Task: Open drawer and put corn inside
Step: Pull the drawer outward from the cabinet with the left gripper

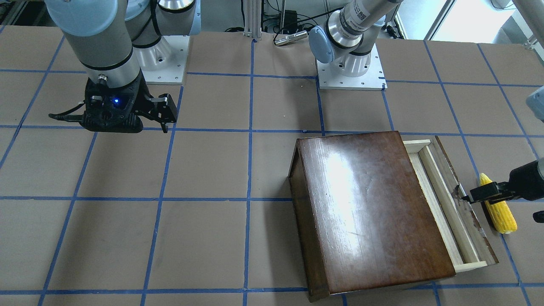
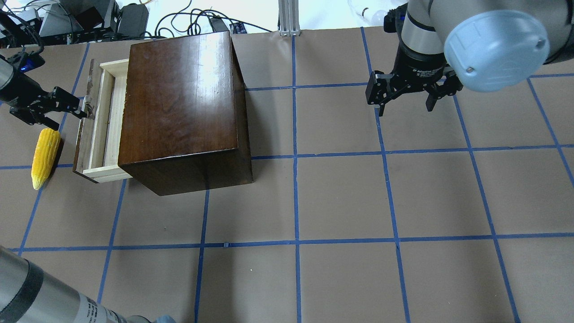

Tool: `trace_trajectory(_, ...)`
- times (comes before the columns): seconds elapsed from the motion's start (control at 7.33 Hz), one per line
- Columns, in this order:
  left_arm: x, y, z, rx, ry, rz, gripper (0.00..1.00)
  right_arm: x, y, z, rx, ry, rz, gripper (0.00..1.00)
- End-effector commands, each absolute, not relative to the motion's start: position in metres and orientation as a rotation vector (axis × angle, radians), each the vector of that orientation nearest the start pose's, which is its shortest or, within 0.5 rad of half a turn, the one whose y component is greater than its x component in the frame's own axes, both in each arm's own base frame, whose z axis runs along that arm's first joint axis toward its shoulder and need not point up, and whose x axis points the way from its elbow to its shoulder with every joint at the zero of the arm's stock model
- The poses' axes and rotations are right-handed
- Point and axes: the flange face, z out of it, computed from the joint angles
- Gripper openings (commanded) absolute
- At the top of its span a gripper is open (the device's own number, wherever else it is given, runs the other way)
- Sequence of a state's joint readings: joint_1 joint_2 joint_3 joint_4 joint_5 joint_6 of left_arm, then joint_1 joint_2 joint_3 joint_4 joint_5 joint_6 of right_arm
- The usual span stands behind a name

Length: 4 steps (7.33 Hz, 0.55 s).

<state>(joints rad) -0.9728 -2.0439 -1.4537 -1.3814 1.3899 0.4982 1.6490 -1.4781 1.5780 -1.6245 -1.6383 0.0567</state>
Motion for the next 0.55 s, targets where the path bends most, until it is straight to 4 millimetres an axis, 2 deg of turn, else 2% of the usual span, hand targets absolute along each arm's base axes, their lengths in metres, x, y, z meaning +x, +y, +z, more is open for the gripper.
trace_trajectory(0.0,0.2401,-0.6158,0.2911,-0.188,3.350,0.102,1.00,0.1672,-0.5130,0.4430,-0.037,3.211,0.064,1.00)
trace_trajectory(0.41,0.2402,-0.6145,0.2986,-0.185,3.337,0.091,1.00,0.1672,-0.5133,0.4420,-0.037,3.211,0.069,1.00)
